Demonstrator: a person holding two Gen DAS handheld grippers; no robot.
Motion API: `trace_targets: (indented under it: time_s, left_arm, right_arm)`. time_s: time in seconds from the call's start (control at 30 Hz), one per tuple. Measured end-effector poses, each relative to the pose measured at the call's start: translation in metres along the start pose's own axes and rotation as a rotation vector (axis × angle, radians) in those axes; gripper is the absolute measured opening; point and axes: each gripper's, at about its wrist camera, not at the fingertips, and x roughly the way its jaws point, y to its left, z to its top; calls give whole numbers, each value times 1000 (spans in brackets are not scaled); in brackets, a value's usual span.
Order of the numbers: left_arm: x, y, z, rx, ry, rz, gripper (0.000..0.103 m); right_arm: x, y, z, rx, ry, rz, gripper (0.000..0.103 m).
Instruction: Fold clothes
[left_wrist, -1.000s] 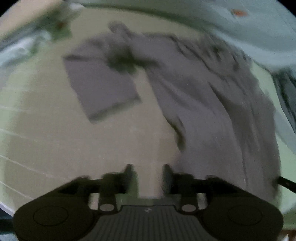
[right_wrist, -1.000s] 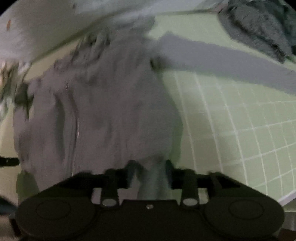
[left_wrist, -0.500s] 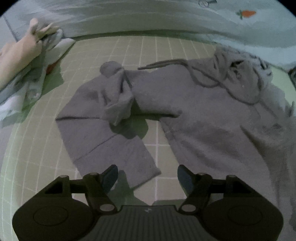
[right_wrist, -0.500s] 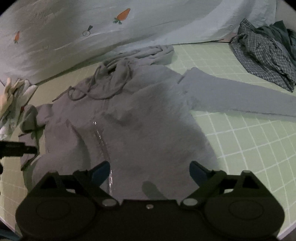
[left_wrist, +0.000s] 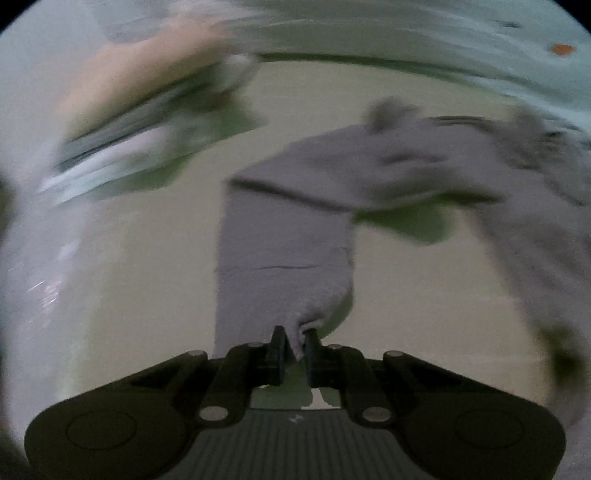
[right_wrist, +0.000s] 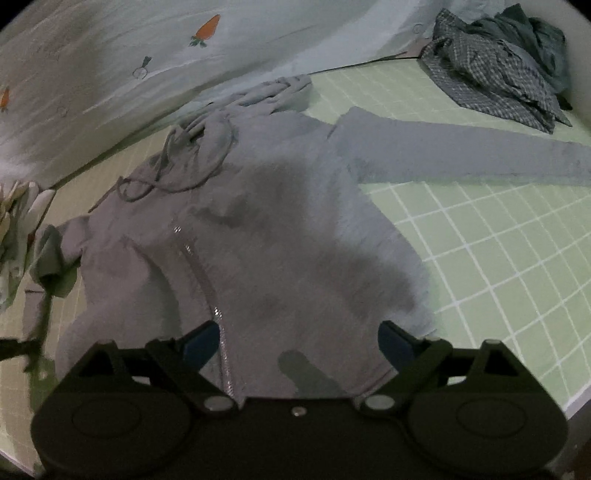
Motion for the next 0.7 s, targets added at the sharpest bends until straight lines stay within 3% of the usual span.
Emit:
trace_targets:
  time_s: [0.13,0.2,0.3,0.43,0.53,0.7]
  left_arm:
    - [1,57,-21,-84,28,169,11]
    - [0,80,-29,-142,43,215,12]
    - [-7,104,-34,-227,42,211,12]
    - [-14,101,-36,-193,24,218,16]
    - [-12,95,-41,-168,36,194,25]
    - [-19,91,-49,-211,11,161,49]
  right_arm:
    - [4,10,-6,-20,18,19,93]
    - [7,16,-8,-30,29,30,93]
    - [10,25,-9,-48,36,46,93]
    - [12,35,-11,-65,46,69,93]
    - [12,44,-11,-86,50,79,93]
    - [10,51,-15,-120,51,79,93]
